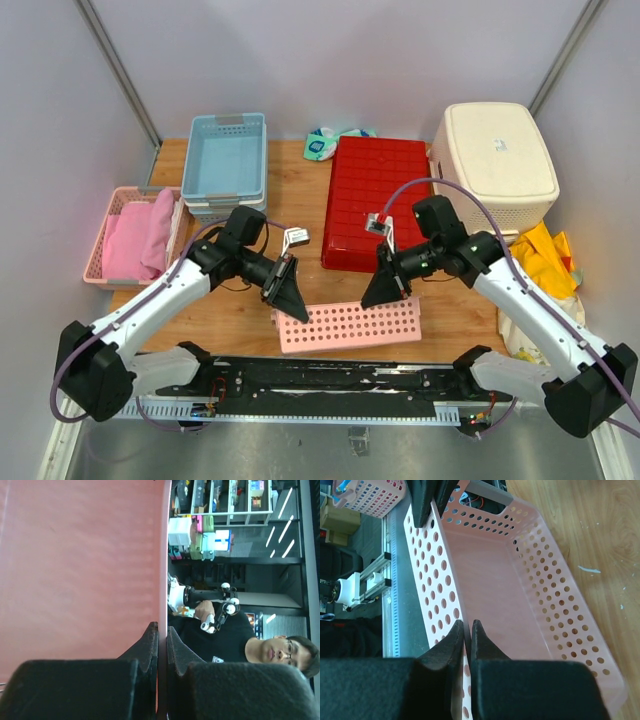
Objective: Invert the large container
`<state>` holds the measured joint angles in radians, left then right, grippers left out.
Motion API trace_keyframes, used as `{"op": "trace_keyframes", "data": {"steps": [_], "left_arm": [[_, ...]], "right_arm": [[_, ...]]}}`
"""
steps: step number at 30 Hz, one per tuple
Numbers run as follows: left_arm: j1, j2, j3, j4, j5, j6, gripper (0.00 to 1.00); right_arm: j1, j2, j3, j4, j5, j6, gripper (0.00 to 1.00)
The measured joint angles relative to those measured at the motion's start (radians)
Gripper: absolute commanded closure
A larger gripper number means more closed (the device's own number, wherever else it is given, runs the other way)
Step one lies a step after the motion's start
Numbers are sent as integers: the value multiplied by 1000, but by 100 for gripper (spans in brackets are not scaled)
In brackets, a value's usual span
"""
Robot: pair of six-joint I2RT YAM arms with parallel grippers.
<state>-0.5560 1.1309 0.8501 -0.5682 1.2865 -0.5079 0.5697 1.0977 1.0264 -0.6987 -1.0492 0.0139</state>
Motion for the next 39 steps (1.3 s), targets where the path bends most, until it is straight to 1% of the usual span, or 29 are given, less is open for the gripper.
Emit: {"op": "trace_keyframes", "data": {"steps": [1, 2, 5, 9, 12, 13, 17, 22, 25, 29, 32, 35, 36, 37, 38, 39], "left_arm": [[-1, 11, 6, -17, 2, 15, 100], [-2, 19, 13, -27, 3, 26, 95], [-2, 45, 37, -81, -13, 64, 61], [4, 76, 95, -86, -116, 95, 20], [4, 76, 155, -110, -203, 116, 3], [4, 76, 183, -124, -239, 120, 1], [4, 67, 325, -180, -396, 127, 1], [5, 14, 494, -213, -644, 122, 1], [5, -42, 531, -207, -785, 120, 1], [5, -131, 531, -183, -954, 108, 1], [5, -164, 535, -170, -1030, 108, 1], [5, -171, 536, -167, -1069, 108, 1], [5, -171, 535, -168, -1078, 108, 1], [5, -169, 534, -167, -1085, 108, 1], [5, -165, 528, -167, -1093, 108, 1], [5, -163, 522, -168, -1099, 108, 1]], "right_arm": [[1, 2, 0, -6, 0, 1, 100], [2, 5, 0, -11, 1, 6, 100], [2, 22, 0, -17, 2, 40, 100], [13, 72, 0, -19, -2, 141, 100], [8, 112, 0, -14, 6, 198, 100], [3, 127, 0, -13, 6, 219, 100], [-45, 182, -3, 10, -6, 309, 100], [-98, 196, -61, 168, -52, 518, 100], [-99, 208, -76, 276, -57, 642, 100], [-99, 236, -109, 450, -56, 826, 100], [-99, 279, -111, 514, -37, 899, 100], [-102, 341, -111, 550, -6, 938, 100], [-104, 360, -111, 553, 5, 944, 98], [-109, 380, -111, 552, 22, 947, 95], [-114, 397, -109, 547, 37, 948, 89], [-121, 413, -106, 536, 63, 946, 82]]}}
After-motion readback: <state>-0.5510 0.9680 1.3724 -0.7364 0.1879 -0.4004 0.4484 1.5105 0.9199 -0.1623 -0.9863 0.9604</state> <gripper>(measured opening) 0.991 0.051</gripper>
